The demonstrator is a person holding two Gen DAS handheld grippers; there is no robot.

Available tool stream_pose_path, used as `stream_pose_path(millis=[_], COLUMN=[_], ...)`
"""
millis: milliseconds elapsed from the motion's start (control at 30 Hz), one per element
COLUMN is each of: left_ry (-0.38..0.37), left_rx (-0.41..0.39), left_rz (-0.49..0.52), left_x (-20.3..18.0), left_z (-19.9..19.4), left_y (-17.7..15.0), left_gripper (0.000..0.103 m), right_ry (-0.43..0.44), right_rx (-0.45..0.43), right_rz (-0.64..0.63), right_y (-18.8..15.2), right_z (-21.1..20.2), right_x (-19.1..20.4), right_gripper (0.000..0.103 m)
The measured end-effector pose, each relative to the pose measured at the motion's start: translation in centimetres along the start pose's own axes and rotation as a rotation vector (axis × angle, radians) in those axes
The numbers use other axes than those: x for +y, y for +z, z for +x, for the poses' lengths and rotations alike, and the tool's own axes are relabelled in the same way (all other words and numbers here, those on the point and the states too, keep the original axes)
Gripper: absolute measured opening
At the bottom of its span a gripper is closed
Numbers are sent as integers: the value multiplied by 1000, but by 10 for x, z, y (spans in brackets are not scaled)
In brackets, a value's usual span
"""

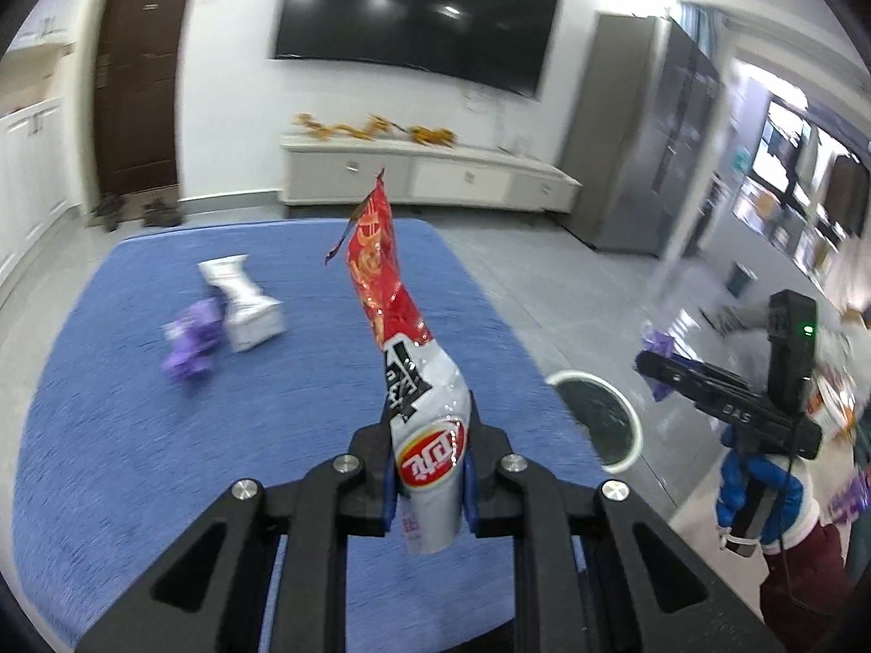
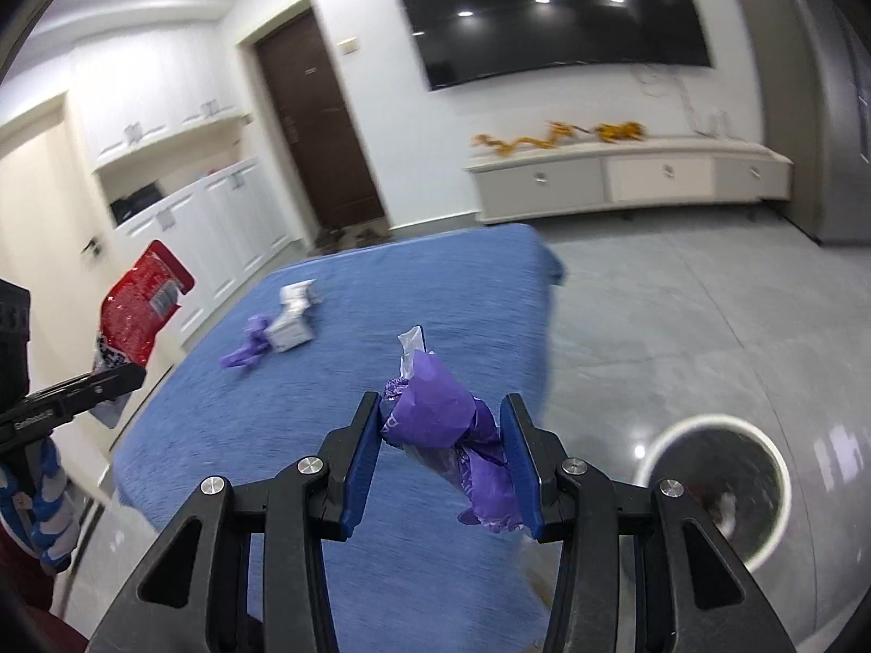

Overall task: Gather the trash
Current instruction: 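Carry the chip bag and purple bag to the trash bin and release them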

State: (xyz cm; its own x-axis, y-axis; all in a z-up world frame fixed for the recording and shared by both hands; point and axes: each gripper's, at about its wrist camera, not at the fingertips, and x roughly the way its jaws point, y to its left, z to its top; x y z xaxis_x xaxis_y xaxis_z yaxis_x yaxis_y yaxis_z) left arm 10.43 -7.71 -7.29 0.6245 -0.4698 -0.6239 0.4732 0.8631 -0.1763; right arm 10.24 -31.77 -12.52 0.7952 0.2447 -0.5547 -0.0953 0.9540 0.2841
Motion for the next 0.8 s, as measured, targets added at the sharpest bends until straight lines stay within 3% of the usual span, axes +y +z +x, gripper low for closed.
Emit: stream_pose_path(millis=[433, 800], left_ry=[-199, -282], left_rx=[202, 381], left_rz=[311, 347], left_x=[-183, -259], left_z=[148, 293], left_y=[43, 53], left_gripper=[17, 24], right_ry=[-168, -248], right_rx=[-33, 3], right_rz=[344, 500], right_y=[-33, -43], right_z=[-15, 25], right_x=[-166, -254], right_gripper=[44, 47])
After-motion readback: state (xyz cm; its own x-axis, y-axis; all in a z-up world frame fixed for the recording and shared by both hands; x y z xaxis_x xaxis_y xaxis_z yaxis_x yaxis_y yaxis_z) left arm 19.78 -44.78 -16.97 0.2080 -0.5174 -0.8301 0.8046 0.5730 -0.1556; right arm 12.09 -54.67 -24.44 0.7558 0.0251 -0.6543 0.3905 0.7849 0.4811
